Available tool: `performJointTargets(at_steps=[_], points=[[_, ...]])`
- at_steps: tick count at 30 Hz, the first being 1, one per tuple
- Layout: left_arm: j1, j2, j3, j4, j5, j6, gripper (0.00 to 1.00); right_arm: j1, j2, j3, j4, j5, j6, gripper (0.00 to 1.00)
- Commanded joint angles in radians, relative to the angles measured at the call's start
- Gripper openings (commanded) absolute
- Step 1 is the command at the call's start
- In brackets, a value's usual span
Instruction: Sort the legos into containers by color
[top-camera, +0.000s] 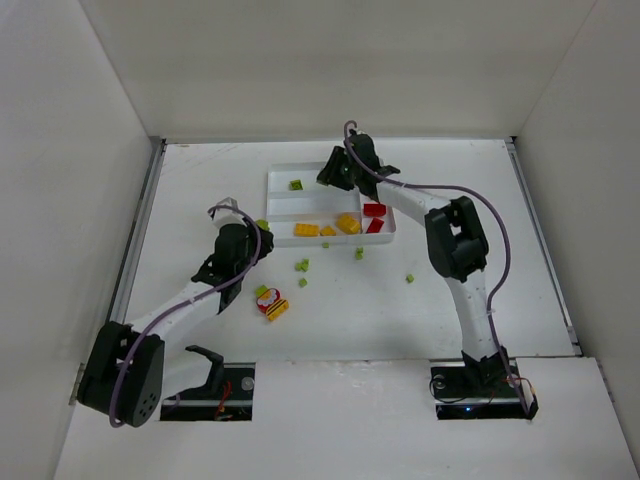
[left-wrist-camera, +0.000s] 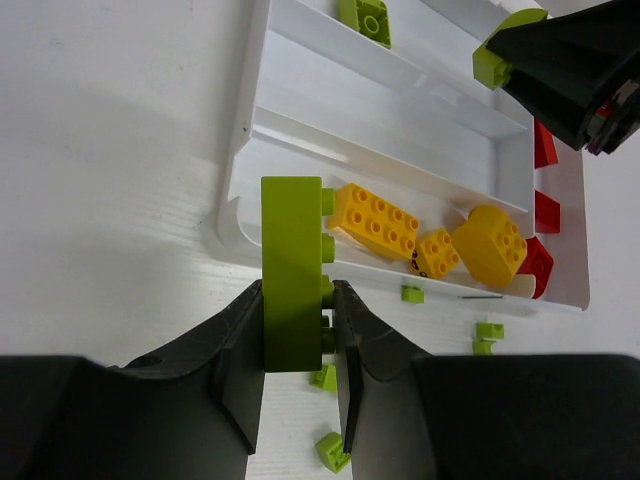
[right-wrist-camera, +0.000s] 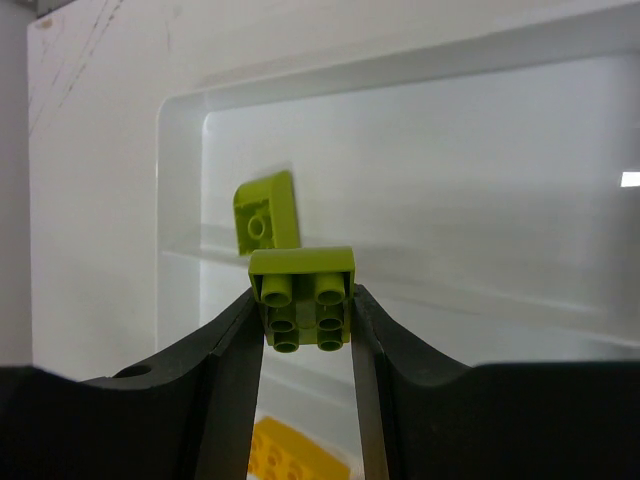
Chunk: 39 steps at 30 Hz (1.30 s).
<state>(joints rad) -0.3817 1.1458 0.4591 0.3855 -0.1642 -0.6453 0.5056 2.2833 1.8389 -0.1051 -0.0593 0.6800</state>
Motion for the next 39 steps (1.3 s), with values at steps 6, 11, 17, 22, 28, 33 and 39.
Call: performJointTargets(at_steps=[6,11,17,22,28,33,39], points=[[0.007,0.022,0.069,0.098,0.037,-0.02,0.14,-0.022,0.067,0.146,-0.044,0.006,0.038,0.42],[-0.006,0.026,0.09,0.099,0.034,-0.02,0.14,-0.023,0.07,0.138,-0.034,0.001,0.05,0.45],[-0.016,0.023,0.095,0.099,0.029,-0.011,0.14,-0.026,0.054,0.126,-0.028,0.01,0.052,0.58],[-0.016,0.014,0.095,0.101,0.028,-0.014,0.14,-0.026,0.03,0.109,-0.024,0.004,0.047,0.54],[-0.009,0.012,0.095,0.102,0.029,-0.011,0.14,-0.026,-0.083,-0.015,0.042,0.015,0.038,0.63],[-0.016,0.037,0.122,0.115,0.028,-0.013,0.14,-0.028,-0.293,-0.303,0.209,0.05,0.062,0.49],[-0.036,0.153,0.254,0.099,0.02,-0.016,0.14,-0.006,-0.522,-0.645,0.375,0.128,0.104,0.22]])
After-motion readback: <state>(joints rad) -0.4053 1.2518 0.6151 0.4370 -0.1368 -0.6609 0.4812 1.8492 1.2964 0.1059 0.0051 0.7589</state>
